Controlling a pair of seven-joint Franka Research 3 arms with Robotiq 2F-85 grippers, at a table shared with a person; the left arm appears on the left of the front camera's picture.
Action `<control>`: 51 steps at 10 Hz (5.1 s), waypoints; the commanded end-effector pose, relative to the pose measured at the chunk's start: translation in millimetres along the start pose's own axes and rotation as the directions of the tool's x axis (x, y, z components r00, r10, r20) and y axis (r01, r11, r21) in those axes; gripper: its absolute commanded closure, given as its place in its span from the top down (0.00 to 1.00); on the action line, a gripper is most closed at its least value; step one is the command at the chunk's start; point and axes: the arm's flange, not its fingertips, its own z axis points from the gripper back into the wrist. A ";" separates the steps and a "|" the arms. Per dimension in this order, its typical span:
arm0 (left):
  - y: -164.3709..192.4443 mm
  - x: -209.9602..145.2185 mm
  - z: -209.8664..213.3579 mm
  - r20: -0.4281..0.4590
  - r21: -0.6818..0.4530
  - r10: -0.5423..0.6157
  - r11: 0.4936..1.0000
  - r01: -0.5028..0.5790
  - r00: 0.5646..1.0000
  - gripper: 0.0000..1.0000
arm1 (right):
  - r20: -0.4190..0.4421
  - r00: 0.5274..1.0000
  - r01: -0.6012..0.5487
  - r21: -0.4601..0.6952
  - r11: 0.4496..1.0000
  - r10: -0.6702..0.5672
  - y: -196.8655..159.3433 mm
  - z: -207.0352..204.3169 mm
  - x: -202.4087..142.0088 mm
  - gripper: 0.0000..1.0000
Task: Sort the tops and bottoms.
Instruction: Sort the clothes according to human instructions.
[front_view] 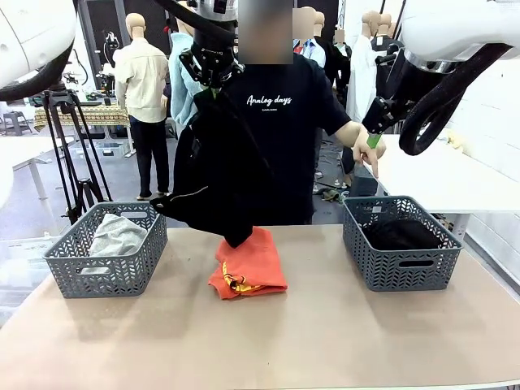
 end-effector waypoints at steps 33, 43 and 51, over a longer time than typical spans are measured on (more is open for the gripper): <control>-321.8 79.8 -22.7 0.320 -0.901 0.448 0.417 0.121 0.835 0.00 | 0.119 0.987 0.101 0.075 0.992 -0.110 -88.1 108.2 -42.5 1.00; -333.2 132.7 28.8 0.403 -0.909 0.541 0.331 0.254 0.738 0.00 | 0.119 0.987 0.101 0.075 0.992 -0.110 -88.1 108.2 -42.5 1.00; -357.9 58.0 -64.0 0.242 -0.912 0.483 0.409 0.027 0.842 0.00 | 0.119 0.987 0.101 0.075 0.992 -0.110 -88.1 108.2 -42.5 1.00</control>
